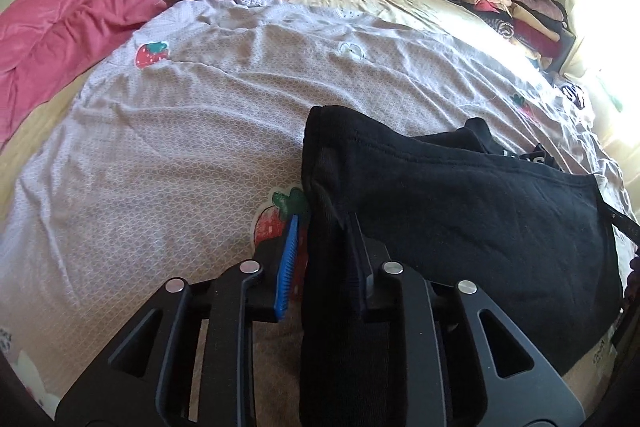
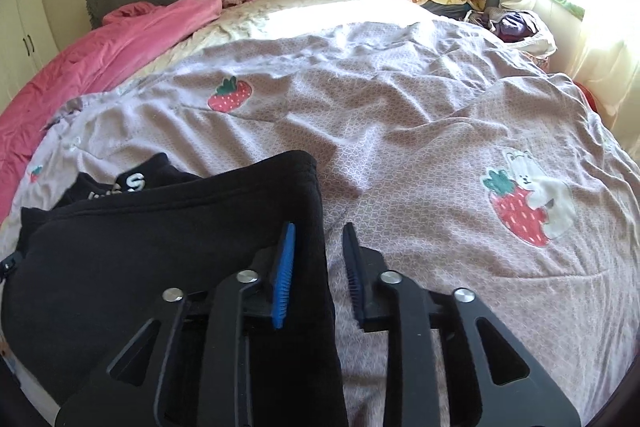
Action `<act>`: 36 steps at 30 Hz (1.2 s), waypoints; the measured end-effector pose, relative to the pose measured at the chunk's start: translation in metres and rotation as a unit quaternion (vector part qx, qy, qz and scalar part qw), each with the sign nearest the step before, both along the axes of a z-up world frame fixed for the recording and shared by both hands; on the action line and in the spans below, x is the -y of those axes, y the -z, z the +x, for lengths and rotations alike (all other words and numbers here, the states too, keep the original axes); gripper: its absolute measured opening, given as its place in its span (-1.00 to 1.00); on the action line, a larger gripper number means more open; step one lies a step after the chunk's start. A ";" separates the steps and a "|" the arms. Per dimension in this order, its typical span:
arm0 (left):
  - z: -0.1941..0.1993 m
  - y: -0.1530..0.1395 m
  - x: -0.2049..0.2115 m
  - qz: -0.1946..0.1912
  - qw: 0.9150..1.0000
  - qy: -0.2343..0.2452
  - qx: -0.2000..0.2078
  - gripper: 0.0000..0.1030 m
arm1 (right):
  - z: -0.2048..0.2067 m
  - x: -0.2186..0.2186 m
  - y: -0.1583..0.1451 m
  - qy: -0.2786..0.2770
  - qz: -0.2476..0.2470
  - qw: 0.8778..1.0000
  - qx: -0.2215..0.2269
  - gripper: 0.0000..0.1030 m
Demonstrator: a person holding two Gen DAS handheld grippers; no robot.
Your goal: Fold small clothes
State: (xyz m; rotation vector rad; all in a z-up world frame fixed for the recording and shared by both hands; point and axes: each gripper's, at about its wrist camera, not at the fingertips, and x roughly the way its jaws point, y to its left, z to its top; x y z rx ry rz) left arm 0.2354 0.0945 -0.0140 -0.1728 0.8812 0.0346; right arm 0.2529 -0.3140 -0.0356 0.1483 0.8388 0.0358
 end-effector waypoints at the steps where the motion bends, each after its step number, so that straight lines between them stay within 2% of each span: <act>1: -0.005 -0.004 0.001 0.003 1.000 -0.002 0.002 -0.52 | -0.007 0.001 -0.006 -0.002 0.010 1.000 0.009 -0.30; 2: -0.012 -0.011 0.002 0.002 1.000 -0.002 0.009 -0.46 | -0.016 0.002 -0.014 -0.006 0.016 1.000 0.021 -0.15; 4: -0.021 -0.018 0.004 -0.006 1.000 -0.004 0.021 -0.27 | -0.034 0.001 -0.025 -0.012 0.019 0.999 0.039 -0.06; 11: -0.052 -0.035 0.021 -0.041 0.999 0.007 0.032 -0.02 | -0.079 -0.011 -0.042 -0.058 0.027 0.996 0.055 -0.04; 19: -0.068 -0.048 0.055 -0.026 0.998 0.037 0.044 0.24 | -0.106 -0.035 -0.048 -0.096 0.031 0.993 0.056 -0.03; 26: -0.070 -0.041 0.086 -0.006 0.997 0.066 0.031 0.30 | -0.118 -0.067 -0.056 -0.139 0.022 0.988 0.064 0.03; 36: -0.068 -0.024 0.103 0.001 0.996 0.089 0.003 0.40 | -0.124 -0.102 -0.052 -0.178 0.019 0.982 0.053 0.03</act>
